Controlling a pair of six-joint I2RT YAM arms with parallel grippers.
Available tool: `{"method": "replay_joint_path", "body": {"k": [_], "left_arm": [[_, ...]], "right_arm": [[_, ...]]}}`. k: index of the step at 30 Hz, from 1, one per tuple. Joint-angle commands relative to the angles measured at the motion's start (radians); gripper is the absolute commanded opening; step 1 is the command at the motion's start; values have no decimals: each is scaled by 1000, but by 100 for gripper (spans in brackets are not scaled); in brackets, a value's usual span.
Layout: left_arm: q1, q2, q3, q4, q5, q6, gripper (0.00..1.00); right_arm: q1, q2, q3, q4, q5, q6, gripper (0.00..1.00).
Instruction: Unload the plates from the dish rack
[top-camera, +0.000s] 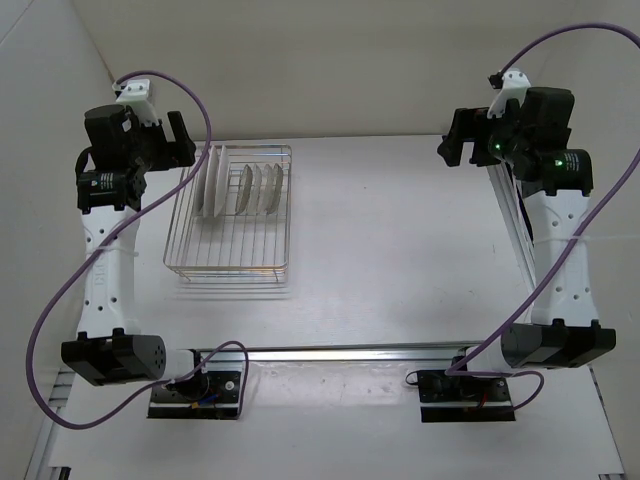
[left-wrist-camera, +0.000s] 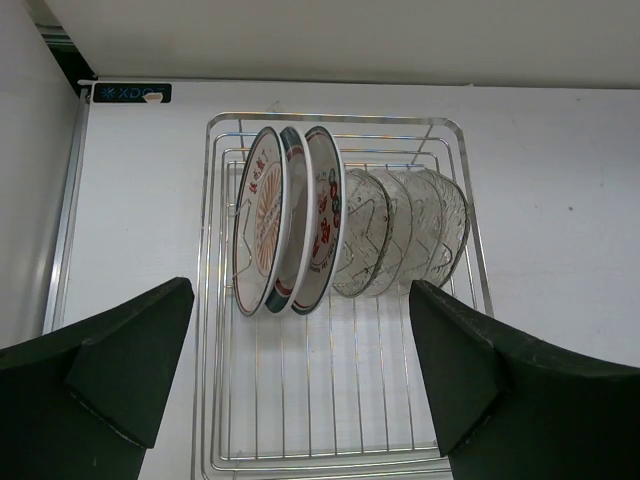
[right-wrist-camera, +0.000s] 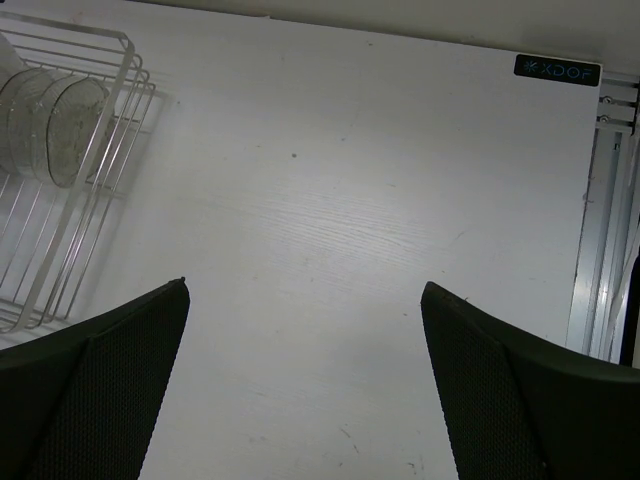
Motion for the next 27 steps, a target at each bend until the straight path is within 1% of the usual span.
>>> {"method": "replay_joint_path", "body": {"k": [1,5,8,10,12,15,16,17,19,20,21,27], "left_arm": [[4,-46,-5,3,-14,-1,100],[4,-46,4,3,-14,-1,100],[4,-46,-5,3,-24,8,100],[4,-64,-34,32,-33,8,100],[4,-64,-58,62,-72,8,100],[14,-64,-89,111,-55,29,100],[25,-51,-101,124,-32,30,100],[54,-16,-101,133,29,30,100],[79,35,-74,133,83,30,100],[90,64,-37,124,127,30,100],[108,124,-16,106,144,30,100],[140,273,55,136,209,30,100]], "right_arm": [[-11,-33,-27,36,-24,2,100],[-20,-33,-36,36,-35,2,100],[-20,-58,-91,59,-49,-34,100],[-20,-58,-105,59,-49,-34,100],[-20,-67,-119,59,-26,-45,100],[-20,-67,-146,59,-17,-54,100],[-20,-76,-156,59,-7,-65,100],[-20,-76,-169,59,-7,-65,100],[-20,-87,-185,59,-7,-74,100],[-20,-96,-200,59,-7,-74,100],[-20,-96,-200,59,-7,-74,100],[-20,-115,-248,59,11,-103,100]]}}
